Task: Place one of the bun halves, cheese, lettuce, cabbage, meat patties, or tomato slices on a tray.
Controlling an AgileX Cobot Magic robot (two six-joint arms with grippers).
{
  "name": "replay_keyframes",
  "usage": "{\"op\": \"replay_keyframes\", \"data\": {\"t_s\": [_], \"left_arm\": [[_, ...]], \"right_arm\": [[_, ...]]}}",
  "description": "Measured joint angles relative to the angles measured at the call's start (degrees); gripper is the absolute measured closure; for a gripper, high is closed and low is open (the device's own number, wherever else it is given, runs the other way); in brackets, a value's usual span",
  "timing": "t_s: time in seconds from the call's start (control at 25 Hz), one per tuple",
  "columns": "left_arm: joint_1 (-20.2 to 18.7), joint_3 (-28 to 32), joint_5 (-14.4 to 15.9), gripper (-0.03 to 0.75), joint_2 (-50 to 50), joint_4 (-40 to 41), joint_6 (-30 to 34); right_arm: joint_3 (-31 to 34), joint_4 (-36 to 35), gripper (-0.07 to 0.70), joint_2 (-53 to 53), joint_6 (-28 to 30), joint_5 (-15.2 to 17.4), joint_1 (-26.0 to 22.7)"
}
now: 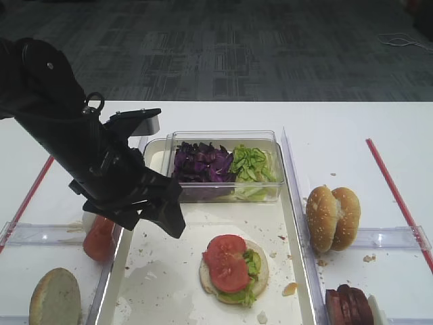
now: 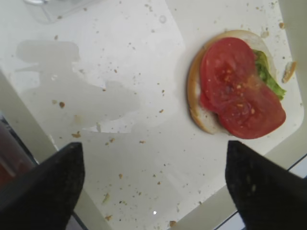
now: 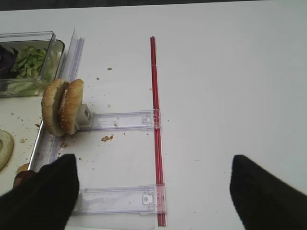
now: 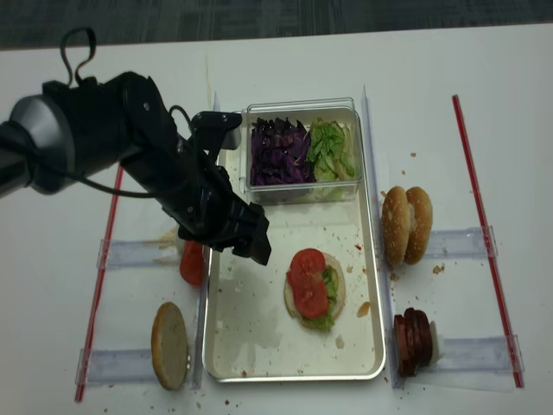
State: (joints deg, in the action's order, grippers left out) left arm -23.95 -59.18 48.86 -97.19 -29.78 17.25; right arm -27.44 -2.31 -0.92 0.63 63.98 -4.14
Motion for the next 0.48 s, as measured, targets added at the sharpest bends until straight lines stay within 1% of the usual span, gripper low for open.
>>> {"op": "replay_keyframes", "data": {"t_s": [0.2, 0.48], "left_arm": [[0.0, 0.0, -0.3, 0.129, 0.9, 0.3, -0.4], [0.0, 0.0, -0.4, 0.129, 6.1, 0.7, -0.6]], "right_arm": [[0.0, 0.0, -0.031, 0.0, 0.0, 0.0, 0.0], [0.0, 0.0, -0.031, 0.0, 0.0, 0.0, 0.0]]}}
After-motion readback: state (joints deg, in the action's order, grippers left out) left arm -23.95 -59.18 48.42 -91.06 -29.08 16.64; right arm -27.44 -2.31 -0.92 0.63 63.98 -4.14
